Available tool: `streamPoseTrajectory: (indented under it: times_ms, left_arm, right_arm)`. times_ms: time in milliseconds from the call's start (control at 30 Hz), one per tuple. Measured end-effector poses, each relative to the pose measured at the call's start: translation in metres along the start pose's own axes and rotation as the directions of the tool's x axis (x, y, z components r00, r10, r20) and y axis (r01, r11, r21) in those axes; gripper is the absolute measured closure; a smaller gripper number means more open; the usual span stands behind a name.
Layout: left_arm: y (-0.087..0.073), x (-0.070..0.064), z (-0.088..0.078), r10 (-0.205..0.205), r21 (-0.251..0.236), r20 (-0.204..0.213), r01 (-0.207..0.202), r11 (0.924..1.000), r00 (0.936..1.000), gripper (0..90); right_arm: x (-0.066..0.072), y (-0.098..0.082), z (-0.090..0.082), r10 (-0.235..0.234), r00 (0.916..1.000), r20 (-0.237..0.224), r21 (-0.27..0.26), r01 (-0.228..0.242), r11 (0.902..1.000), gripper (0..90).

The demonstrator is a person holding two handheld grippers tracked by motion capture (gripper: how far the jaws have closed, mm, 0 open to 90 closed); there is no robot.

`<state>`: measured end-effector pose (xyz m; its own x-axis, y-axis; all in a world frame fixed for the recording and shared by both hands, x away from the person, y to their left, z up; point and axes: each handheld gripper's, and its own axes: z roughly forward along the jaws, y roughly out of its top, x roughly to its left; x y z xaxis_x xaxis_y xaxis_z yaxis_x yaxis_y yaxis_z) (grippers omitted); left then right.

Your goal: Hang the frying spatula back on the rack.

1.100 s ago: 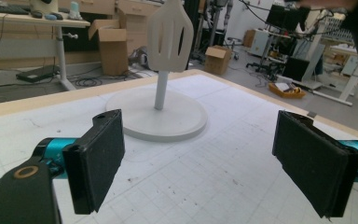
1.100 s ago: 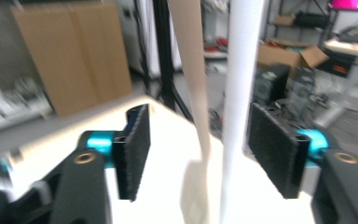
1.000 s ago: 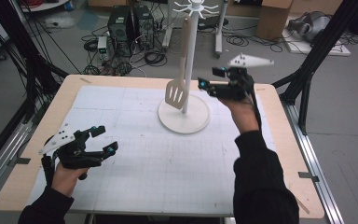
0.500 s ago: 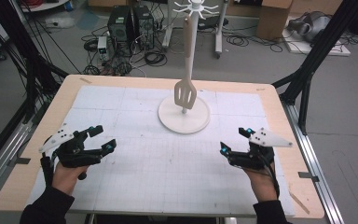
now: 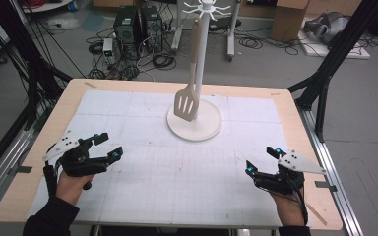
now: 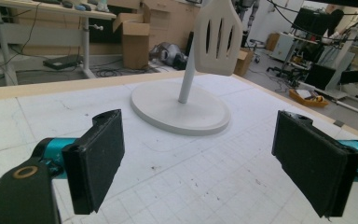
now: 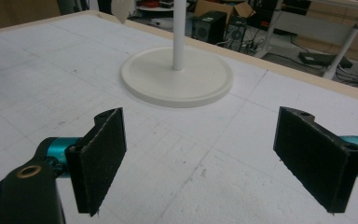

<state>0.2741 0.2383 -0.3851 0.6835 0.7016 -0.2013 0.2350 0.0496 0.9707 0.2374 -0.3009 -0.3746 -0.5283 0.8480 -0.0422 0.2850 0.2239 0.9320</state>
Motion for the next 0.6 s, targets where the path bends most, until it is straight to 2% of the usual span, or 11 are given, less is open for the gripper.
streamPoseTrajectory:
  times_ms: [167,267,600]
  left_arm:
    - [-0.0019,-0.0047,0.0012,-0.004,-0.001,0.009,0.004,1.0000,0.9999,17.6]
    - [-0.0029,-0.0055,0.0028,0.014,0.015,0.006,-0.014,0.9998,0.9999,17.8]
    - [-0.0049,-0.0077,0.0052,0.015,0.029,0.004,-0.015,0.9995,0.9999,18.3]
  right_arm:
    - [0.0020,-0.0004,0.0010,-0.006,1.0000,0.000,0.007,0.006,1.0000,15.9]
    - [0.0028,0.0002,0.0015,-0.013,0.9999,-0.003,0.012,0.013,0.9998,15.9]
    - [-0.0025,-0.0028,-0.0009,0.006,1.0000,0.007,0.016,-0.006,0.9999,15.9]
